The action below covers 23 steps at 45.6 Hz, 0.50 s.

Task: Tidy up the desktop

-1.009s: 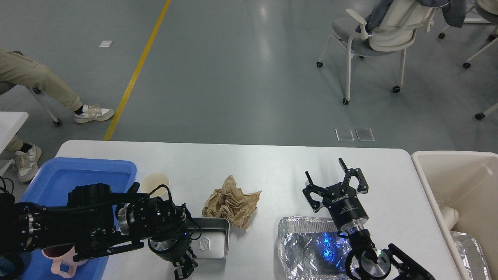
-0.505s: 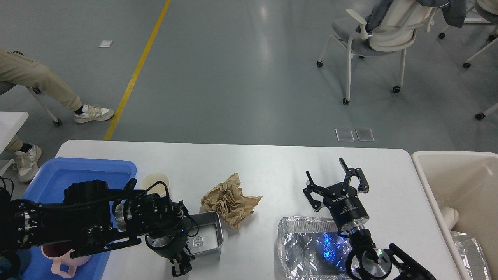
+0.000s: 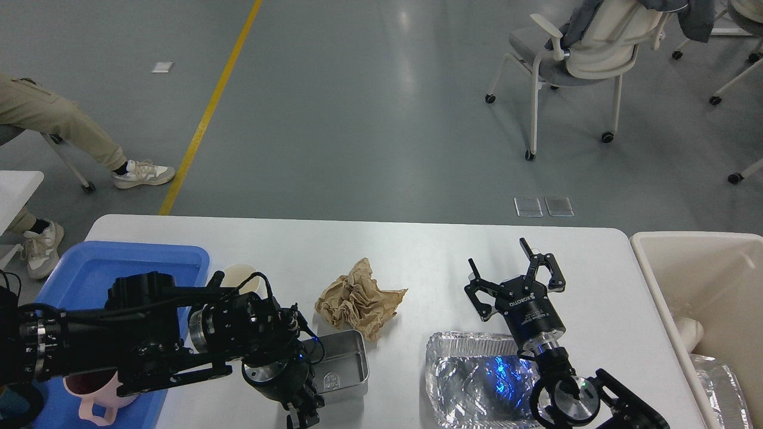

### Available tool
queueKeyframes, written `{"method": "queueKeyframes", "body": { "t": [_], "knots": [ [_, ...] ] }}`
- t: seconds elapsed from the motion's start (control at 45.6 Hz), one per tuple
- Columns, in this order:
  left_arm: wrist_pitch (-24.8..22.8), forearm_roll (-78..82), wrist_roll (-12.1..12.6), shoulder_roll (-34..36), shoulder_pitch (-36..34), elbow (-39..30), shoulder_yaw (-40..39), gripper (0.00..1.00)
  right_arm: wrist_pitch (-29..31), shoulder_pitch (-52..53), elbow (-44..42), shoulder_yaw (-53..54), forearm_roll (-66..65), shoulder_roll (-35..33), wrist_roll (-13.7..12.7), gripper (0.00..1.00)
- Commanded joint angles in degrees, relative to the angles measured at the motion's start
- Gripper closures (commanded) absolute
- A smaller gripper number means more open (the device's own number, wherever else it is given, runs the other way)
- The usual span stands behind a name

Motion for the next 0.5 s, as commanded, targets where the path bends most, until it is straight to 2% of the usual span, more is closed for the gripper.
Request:
{"method": "queueKeyframes", "body": {
  "t": [0.0, 0.132, 0.373, 0.483],
  "knots": [
    [-1.85, -0.07, 0.47, -0.54, 0.17, -4.22, -0.54, 0.99, -0.09, 0.21, -0.12, 0.0, 0.02, -0.45, 0.0, 0.0],
    [-4.49, -0.07, 0.56, -0.28, 0.43, -8.09, -2.91, 0.98, -0.09, 0.3, -0.2, 0.09, 0.02, -0.45, 0.0, 0.0],
    [-8.88, -0.16, 0.47, 3.24, 0.52, -12.49, -12.04, 0.97, -0.18, 0.47, -0.29, 0.09, 0.02, -0.45, 0.0, 0.0],
    [-9.33, -1.21, 0.56, 4.38, 0.96, -14.25, -16.35, 0.97, -0.26, 1.0, -0.29, 0.0, -0.07, -0.45, 0.0, 0.0]
  ]
}}
